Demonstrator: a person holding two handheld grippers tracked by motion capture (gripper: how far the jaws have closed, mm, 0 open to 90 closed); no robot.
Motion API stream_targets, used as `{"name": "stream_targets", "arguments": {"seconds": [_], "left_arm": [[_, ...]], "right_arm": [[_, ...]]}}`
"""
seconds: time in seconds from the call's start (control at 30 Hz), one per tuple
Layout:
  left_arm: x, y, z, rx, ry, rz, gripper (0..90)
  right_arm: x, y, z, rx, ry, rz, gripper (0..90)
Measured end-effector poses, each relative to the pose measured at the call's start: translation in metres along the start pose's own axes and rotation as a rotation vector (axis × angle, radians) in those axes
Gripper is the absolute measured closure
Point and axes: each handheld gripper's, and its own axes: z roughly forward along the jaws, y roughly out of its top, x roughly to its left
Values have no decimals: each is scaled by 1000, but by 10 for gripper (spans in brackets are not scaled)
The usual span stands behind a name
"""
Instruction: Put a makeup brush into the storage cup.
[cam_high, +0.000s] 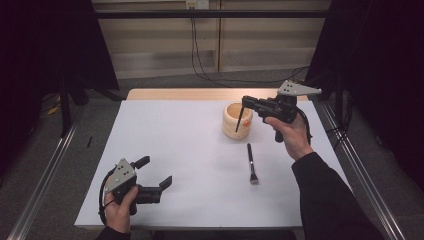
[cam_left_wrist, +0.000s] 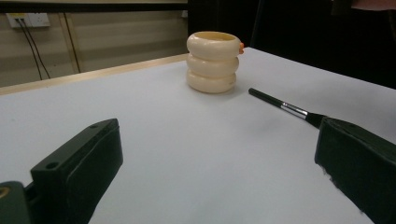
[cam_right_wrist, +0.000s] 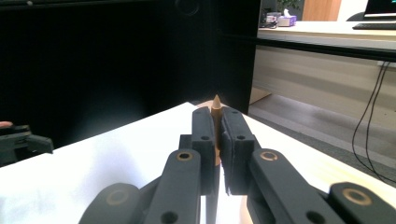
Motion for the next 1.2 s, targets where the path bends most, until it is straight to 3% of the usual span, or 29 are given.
{"name": "stream_targets", "arguments": {"seconds": [0.33, 0.5, 0.57, 0.8, 1.2], "left_arm": [[0, 0, 0, -4, -1, -8, 10], [1, 0, 0, -3, 1, -5, 10], [1, 0, 0, 6, 11, 16, 10], [3, -1, -1, -4, 20, -7, 10], [3, -1, -1, 0, 14, -9, 10]], "right_arm": [[-21, 19, 5, -29, -78, 0, 856], [-26, 23, 10, -17, -107, -4, 855], [-29, 21, 13, -11, -120, -5, 855], [-35, 10, 24, 18, -158, -23, 854], [-36, -4, 35, 44, -157, -22, 854]]}}
